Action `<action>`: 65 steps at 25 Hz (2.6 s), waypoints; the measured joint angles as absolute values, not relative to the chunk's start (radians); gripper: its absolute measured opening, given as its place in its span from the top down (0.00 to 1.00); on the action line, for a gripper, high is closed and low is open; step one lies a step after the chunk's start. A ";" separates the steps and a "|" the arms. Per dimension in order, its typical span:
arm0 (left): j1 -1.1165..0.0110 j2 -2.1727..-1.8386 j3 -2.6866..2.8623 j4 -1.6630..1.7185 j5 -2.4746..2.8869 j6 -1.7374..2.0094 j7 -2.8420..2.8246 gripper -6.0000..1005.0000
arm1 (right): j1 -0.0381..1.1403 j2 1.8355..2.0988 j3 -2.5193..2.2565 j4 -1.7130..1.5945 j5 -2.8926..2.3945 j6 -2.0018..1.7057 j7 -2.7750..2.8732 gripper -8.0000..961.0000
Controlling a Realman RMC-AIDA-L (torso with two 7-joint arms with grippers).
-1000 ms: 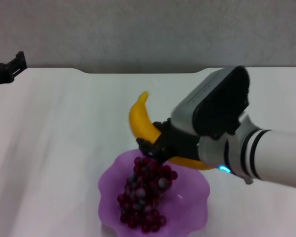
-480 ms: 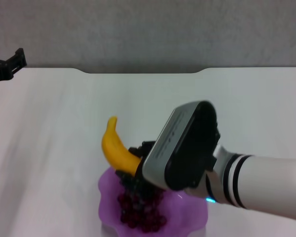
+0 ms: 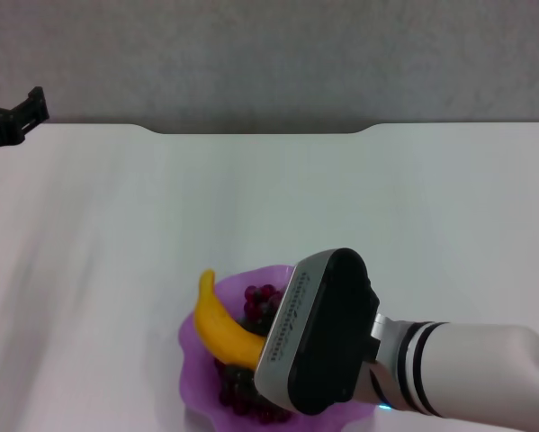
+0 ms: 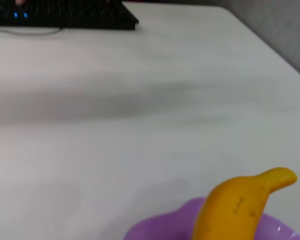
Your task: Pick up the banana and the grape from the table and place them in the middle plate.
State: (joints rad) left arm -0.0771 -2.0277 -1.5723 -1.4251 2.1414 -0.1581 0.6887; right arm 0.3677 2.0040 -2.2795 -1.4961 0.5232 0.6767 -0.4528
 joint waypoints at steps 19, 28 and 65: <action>-0.078 -2.029 -1.571 -1.426 2.141 -0.158 0.689 0.12 | 0.447 2.006 -2.328 -1.416 0.535 0.675 -0.449 0.43; -0.076 -2.029 -1.572 -1.431 2.141 -0.158 0.689 0.12 | 0.444 2.004 -2.321 -1.426 0.537 0.667 -0.446 0.36; -0.090 -2.031 -1.466 -1.436 2.135 -0.145 0.737 0.12 | 0.166 2.008 -1.858 -1.503 0.466 0.273 -0.339 0.14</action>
State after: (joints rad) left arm -0.0904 -2.0312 -1.4661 -1.4358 2.1346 -0.1452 0.7369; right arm 0.1656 2.0080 -1.8582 -1.5033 0.4663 0.2732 -0.3391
